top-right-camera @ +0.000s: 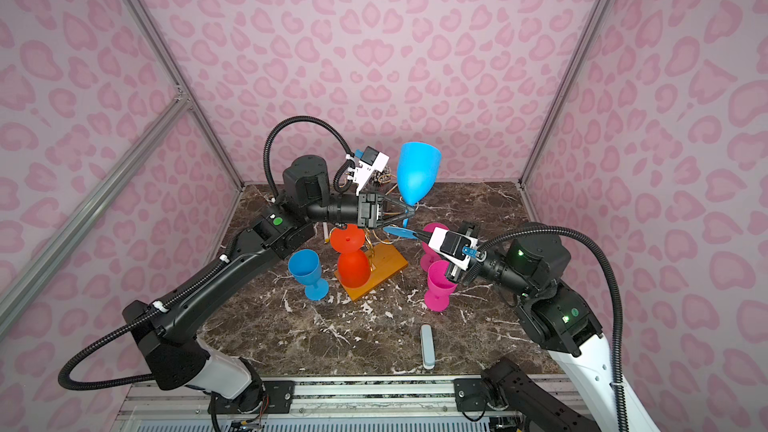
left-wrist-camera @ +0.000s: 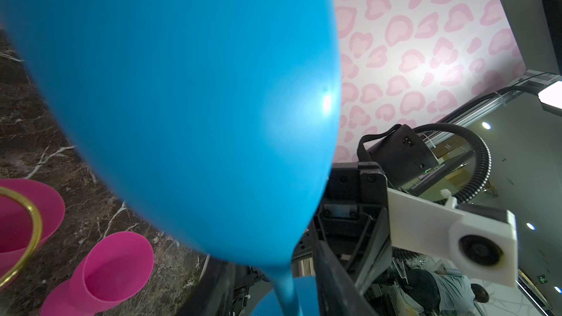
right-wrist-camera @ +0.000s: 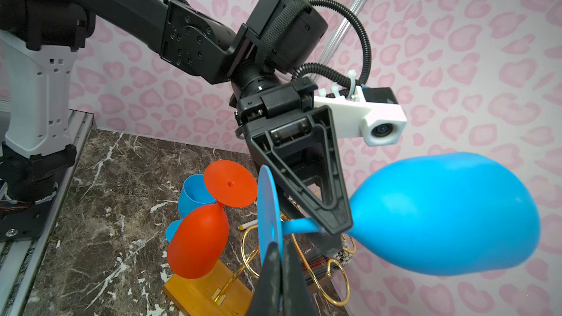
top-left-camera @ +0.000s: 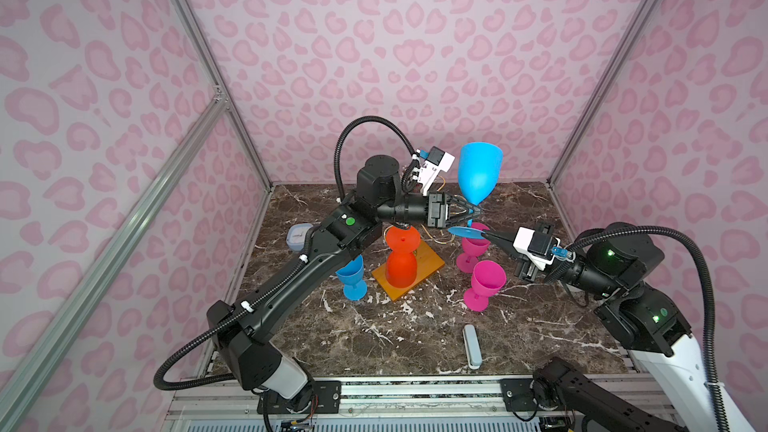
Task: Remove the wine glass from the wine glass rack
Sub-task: 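Close the left gripper on the blue glass stem beside the right gripper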
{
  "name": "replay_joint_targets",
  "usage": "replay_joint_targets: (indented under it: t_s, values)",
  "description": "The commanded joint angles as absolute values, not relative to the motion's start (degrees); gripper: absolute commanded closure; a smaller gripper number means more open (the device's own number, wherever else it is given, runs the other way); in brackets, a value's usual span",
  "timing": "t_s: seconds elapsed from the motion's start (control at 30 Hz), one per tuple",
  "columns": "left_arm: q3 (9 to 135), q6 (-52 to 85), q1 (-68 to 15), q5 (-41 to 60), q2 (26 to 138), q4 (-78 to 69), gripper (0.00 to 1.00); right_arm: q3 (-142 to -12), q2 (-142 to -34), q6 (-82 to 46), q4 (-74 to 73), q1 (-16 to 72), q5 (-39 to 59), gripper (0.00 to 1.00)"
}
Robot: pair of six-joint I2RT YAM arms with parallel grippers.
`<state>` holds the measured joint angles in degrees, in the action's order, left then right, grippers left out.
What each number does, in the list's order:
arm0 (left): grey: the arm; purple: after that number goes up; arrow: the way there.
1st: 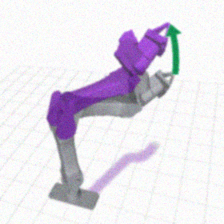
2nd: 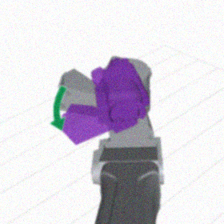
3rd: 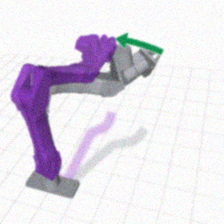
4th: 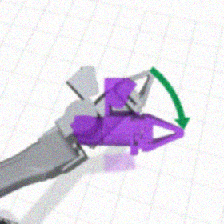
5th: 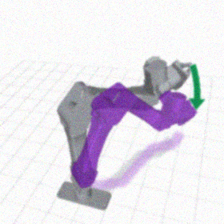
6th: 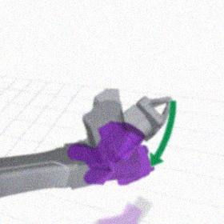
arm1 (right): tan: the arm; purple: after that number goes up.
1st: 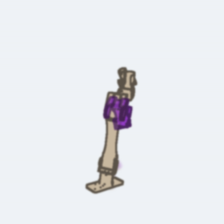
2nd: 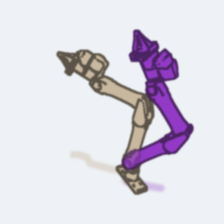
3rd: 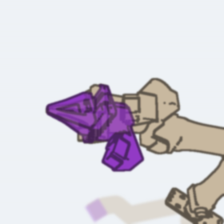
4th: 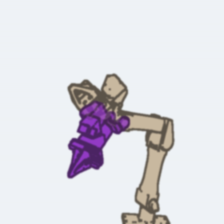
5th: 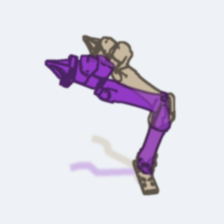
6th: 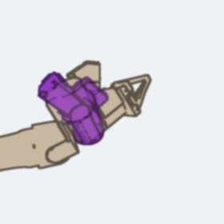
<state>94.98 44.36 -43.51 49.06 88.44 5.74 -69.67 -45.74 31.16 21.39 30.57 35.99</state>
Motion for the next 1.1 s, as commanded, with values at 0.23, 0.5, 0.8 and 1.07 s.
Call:
replay_joint_targets:
  t_s: [0.23,0.5,0.8,1.07]
  values:
    - [95.3,44.9,-43.6,50.4,88.8,3.4,0.75,-69.9,-45.2,36.9,22.6,32.8,31.6,1.00]
    - [95.5,45.4,-43.8,51.0,89.1,3.3,0.87,-69.8,-44.5,40.5,23.7,34.0,29.5,1.00]
    - [96.3,44.8,-44.5,52.0,89.9,3.7,0.96,-69.8,-44.4,41.8,24.2,34.3,28.7,1.00]
    - [96.3,39.9,-44.4,45.7,87.3,4.6,0.96,-67.0,-42.0,38.1,19.7,34.3,26.4,0.70]
